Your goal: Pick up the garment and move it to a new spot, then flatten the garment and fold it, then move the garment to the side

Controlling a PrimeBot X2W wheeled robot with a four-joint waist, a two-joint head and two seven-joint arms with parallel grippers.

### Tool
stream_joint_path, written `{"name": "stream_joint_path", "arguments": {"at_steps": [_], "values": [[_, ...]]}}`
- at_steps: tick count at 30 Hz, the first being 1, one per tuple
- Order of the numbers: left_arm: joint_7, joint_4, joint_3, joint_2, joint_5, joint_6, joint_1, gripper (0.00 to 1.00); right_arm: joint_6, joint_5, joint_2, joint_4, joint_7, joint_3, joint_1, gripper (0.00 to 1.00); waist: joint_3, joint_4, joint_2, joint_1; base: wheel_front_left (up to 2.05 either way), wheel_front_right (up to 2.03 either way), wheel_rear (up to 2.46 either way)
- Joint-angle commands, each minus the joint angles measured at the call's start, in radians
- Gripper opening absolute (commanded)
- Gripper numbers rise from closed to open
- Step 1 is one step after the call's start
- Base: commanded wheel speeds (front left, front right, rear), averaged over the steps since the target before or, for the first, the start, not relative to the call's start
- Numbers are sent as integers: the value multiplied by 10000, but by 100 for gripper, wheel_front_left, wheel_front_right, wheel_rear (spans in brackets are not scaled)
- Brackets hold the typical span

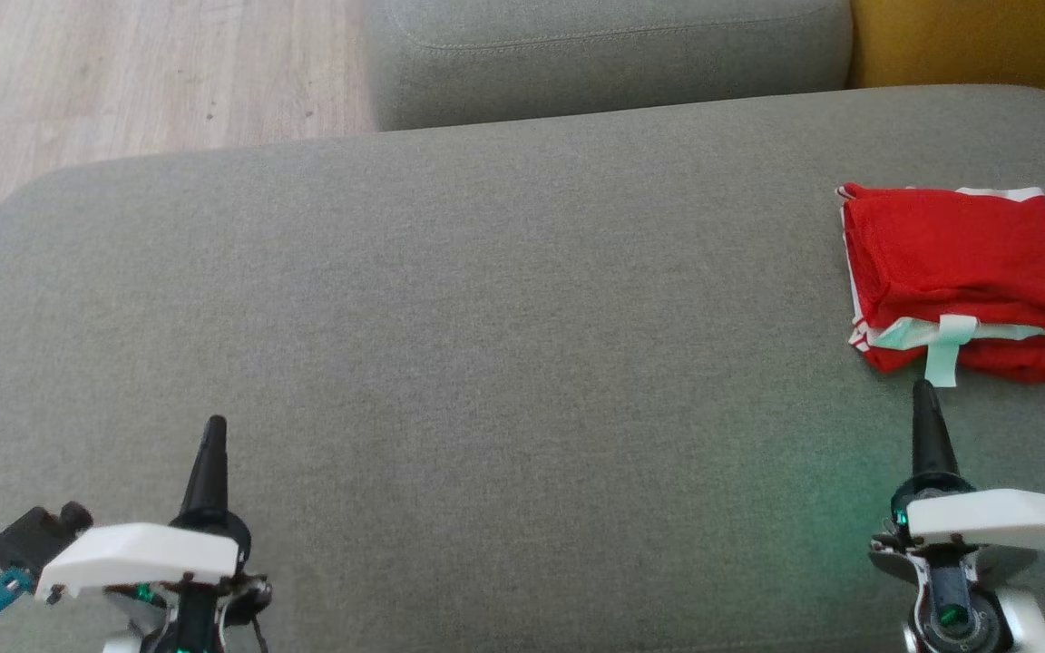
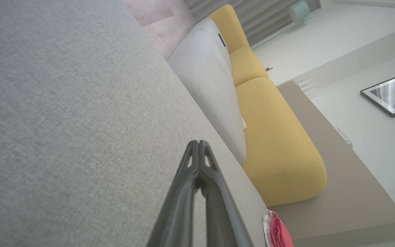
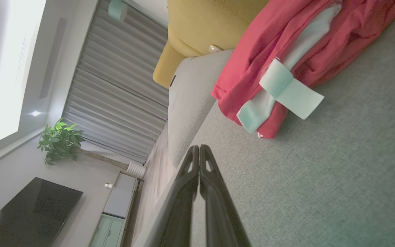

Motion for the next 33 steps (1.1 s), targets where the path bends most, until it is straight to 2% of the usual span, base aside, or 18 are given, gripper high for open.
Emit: {"name": "stream_joint_path", "arguments": {"at_steps": [1,33], "values": [[77,-285,366,30,-305,-117,-604,0,-6,339,-203,-418,82,39,-475,0,-7,11,0,0,0,0,0],[1023,-99,957,35,-3733,-361,-881,0,-8,3841,-207,-509,1015,-416,-519,0,-140,226,0,0,0,0,0]]}}
